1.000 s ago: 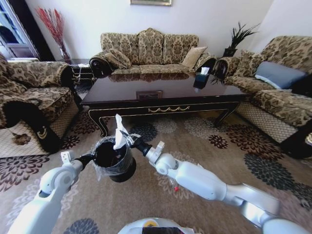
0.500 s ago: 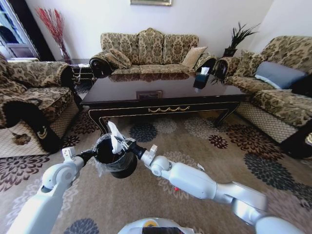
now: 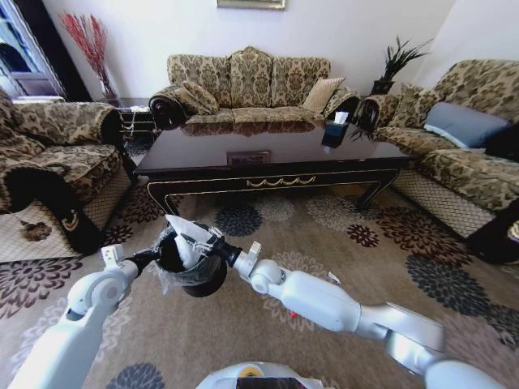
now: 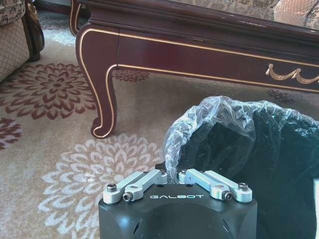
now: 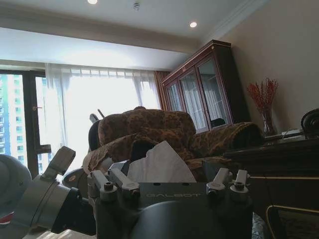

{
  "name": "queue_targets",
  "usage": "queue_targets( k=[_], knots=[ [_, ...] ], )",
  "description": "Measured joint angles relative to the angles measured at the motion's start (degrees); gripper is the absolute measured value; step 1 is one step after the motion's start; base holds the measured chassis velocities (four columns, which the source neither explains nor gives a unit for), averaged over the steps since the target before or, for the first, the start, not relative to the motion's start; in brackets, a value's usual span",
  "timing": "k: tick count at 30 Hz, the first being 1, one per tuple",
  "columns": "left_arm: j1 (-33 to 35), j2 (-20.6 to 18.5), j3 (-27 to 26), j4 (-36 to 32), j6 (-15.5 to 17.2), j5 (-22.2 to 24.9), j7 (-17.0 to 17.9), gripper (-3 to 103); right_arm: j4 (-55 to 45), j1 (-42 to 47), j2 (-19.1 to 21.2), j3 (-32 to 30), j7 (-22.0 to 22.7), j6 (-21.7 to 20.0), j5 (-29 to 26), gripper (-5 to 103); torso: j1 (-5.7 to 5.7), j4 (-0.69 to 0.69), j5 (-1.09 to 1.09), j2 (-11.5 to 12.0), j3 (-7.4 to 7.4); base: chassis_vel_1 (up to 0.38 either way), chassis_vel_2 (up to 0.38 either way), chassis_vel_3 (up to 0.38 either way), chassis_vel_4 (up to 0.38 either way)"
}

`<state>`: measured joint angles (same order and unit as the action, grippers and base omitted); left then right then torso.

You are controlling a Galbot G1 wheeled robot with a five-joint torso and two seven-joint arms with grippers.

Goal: Move to the front of the table and pick up the trash from the floor, then place it into the trash bin.

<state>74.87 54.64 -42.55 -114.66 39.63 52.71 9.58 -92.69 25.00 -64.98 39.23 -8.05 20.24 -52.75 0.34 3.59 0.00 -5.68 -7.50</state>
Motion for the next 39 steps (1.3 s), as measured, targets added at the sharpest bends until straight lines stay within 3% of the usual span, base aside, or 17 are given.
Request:
queue_targets(
  k=[1, 3, 7, 15, 18, 23, 31, 39],
  knots=[
    [0.22, 0.02, -0.14, -0.16, 0.00, -0.02, -0.04, 4, 0.06, 0.13, 0.13, -0.34, -0.02, 0.04, 0.02, 84, 0.00, 0.00, 0.00, 0.00, 0.00, 0.000, 0.000, 0.000, 0.000],
    [0.34, 0.04, -0.22, -0.24, 0.00, -0.03, -0.06, 4, 0.12, 0.19, 0.23, -0.58, -0.05, 0.09, 0.03, 84, 0.00, 0.00, 0.00, 0.00, 0.00, 0.000, 0.000, 0.000, 0.000],
    [1.01, 0.30, -0.53, -0.35, 0.00, -0.42, -0.18, 4, -0.41, 0.19, 1.05, -1.68, -0.49, 0.21, -0.03, 99, 0.00, 0.01, 0.00, 0.00, 0.00, 0.000, 0.000, 0.000, 0.000],
    [1.23, 0.92, -0.60, -0.84, 0.00, -0.61, -0.21, 4, 0.23, 0.24, 1.40, -1.97, -0.27, -0.02, 1.33, 100, 0.00, 0.00, 0.01, 0.00, 0.00, 0.000, 0.000, 0.000, 0.000],
    [1.49, 1.05, -0.94, -0.99, 0.00, -0.68, -0.23, 4, 1.47, 0.35, 1.83, -1.40, 2.32, -1.96, 9.35, 100, 0.00, 0.01, 0.00, 0.00, 0.00, 0.000, 0.000, 0.000, 0.000],
    [1.82, 1.11, -1.30, -1.62, 0.00, -0.70, -0.36, 4, 3.37, 0.68, 0.09, -0.74, 6.49, -4.10, 13.85, 100, 0.00, 0.00, 0.00, 0.00, 0.00, 0.000, 0.000, 0.000, 0.000],
    [2.85, 1.07, -1.99, -1.59, -0.31, -1.06, -0.97, 4, 5.13, -0.08, 0.49, -0.59, 7.54, -4.27, 16.00, 100, 0.00, -0.01, 0.00, 0.00, 0.00, 0.000, 0.000, 0.000, 0.000],
    [1.80, 1.38, -1.41, 0.05, -0.57, -1.95, -1.11, 4, 1.98, -0.29, 3.97, -0.78, 7.18, -3.03, 15.58, 100, 0.00, 0.00, 0.00, 0.00, 0.00, 0.000, 0.000, 0.000, 0.000]
  ],
)
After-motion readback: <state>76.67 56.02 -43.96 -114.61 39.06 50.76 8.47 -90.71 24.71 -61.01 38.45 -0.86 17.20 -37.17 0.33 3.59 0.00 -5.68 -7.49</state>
